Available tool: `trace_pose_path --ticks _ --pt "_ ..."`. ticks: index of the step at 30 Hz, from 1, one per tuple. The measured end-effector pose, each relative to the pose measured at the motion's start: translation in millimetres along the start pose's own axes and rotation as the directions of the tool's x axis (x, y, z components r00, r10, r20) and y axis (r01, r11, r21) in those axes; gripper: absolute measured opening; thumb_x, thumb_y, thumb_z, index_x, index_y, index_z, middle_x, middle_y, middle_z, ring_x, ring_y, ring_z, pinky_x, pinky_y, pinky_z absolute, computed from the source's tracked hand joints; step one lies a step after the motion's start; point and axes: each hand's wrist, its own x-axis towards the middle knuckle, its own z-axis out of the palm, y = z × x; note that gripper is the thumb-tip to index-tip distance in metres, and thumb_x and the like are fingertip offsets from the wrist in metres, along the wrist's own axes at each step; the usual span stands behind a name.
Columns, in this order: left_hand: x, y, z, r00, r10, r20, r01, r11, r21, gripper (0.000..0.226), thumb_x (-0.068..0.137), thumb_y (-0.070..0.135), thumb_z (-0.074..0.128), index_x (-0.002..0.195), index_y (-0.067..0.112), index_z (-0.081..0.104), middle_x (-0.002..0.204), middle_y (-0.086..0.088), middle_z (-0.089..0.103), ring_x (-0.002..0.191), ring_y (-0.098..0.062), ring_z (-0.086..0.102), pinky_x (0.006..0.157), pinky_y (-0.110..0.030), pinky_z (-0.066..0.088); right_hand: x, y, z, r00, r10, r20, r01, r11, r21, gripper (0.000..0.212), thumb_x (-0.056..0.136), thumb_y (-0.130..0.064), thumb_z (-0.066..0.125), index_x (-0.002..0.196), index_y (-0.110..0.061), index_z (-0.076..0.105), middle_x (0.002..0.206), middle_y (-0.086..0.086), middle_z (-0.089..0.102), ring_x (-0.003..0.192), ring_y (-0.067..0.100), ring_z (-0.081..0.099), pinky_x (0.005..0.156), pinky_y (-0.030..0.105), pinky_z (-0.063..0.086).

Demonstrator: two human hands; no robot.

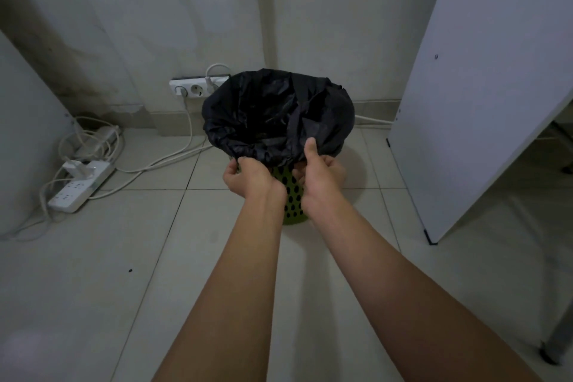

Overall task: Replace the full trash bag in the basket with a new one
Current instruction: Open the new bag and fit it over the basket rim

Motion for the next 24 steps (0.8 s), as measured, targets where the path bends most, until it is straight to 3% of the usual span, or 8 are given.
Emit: trace_pose_path --ticks 6,9,12,14,16,20,22,24 --pt "-9 4 -4 0.995 -0.025 -0.093 0.028 0.999 0.033 0.019 0.099 0.004 0.050 0.114 0.009 0.060 0.116 -0.010 0.063 0.098 -0.027 0.064 0.083 -0.035 0.058 -5 14 -4 0.983 0.109 0.150 -0.152 0.937 0.314 0.015 0.104 -0.019 0.053 0.091 -0.013 0.060 0.091 0.009 0.065 0.076 0.020 0.060 0.065 0.030 0.052" --pt "-19 3 -3 0.992 -0.003 -0.129 0.017 0.994 0.109 0.007 0.101 0.012 0.051 0.105 0.016 0.055 0.118 -0.010 0.063 0.088 -0.024 0.061 0.060 -0.029 0.055 -5 16 -2 0.980 0.149 0.132 -0.184 0.930 0.317 0.017 0.106 -0.020 0.050 0.093 -0.016 0.061 0.097 0.009 0.065 0.080 0.020 0.060 0.066 0.030 0.051" --pt "-22 3 1 0.992 -0.007 -0.125 0.031 0.981 0.191 0.026 0.106 0.025 0.044 0.119 0.012 0.063 0.118 -0.006 0.062 0.080 -0.020 0.058 0.034 -0.013 0.038 -5 17 -1 0.983 0.150 0.101 -0.174 0.938 0.300 0.018 0.106 -0.021 0.049 0.094 -0.016 0.061 0.097 0.010 0.067 0.078 0.020 0.062 0.063 0.030 0.050" --pt "-23 1 2 0.994 -0.034 -0.101 0.049 0.989 0.142 0.037 0.105 0.037 0.044 0.116 0.008 0.065 0.121 -0.006 0.065 0.086 -0.021 0.058 0.044 -0.016 0.045 -4 17 0 0.988 0.137 0.076 -0.153 0.945 0.291 0.019 0.106 -0.021 0.049 0.091 -0.015 0.060 0.089 0.009 0.067 0.071 0.019 0.062 0.058 0.030 0.049" --pt "-28 -1 3 0.999 -0.009 -0.033 0.015 0.982 0.187 0.040 0.101 0.042 0.052 0.102 0.004 0.065 0.108 -0.008 0.071 0.080 -0.022 0.064 0.058 -0.027 0.055 -4 17 0 0.992 0.111 0.058 -0.122 0.957 0.264 0.019 0.105 -0.020 0.052 0.088 -0.014 0.059 0.083 0.009 0.066 0.064 0.019 0.061 0.054 0.030 0.048" --pt "-26 0 7 1.000 0.005 0.028 -0.012 0.970 0.245 0.027 0.099 0.021 0.057 0.115 -0.002 0.062 0.108 -0.014 0.068 0.085 -0.026 0.067 0.077 -0.035 0.060 -6 17 -3 0.997 0.037 0.071 -0.049 0.981 0.185 0.010 0.101 -0.013 0.055 0.091 -0.012 0.053 0.075 0.010 0.065 0.054 0.019 0.061 0.055 0.032 0.050" --pt "-21 1 5 0.999 0.024 0.033 -0.031 0.973 0.230 0.026 0.100 0.016 0.054 0.114 -0.004 0.062 0.110 -0.015 0.068 0.088 -0.027 0.068 0.077 -0.031 0.058 -7 13 -5 0.999 0.005 0.036 -0.008 0.996 0.092 0.005 0.097 -0.014 0.057 0.098 -0.012 0.053 0.080 0.010 0.066 0.053 0.016 0.063 0.052 0.030 0.049" --pt "-17 4 1 0.999 0.043 0.028 -0.048 0.977 0.209 0.029 0.100 0.016 0.053 0.119 -0.004 0.062 0.114 -0.015 0.068 0.096 -0.028 0.068 0.081 -0.030 0.057 -7 6 -5 0.999 -0.019 -0.030 0.019 1.000 0.010 0.018 0.092 -0.023 0.061 0.104 -0.010 0.054 0.083 0.008 0.063 0.060 0.018 0.057 0.054 0.031 0.044"
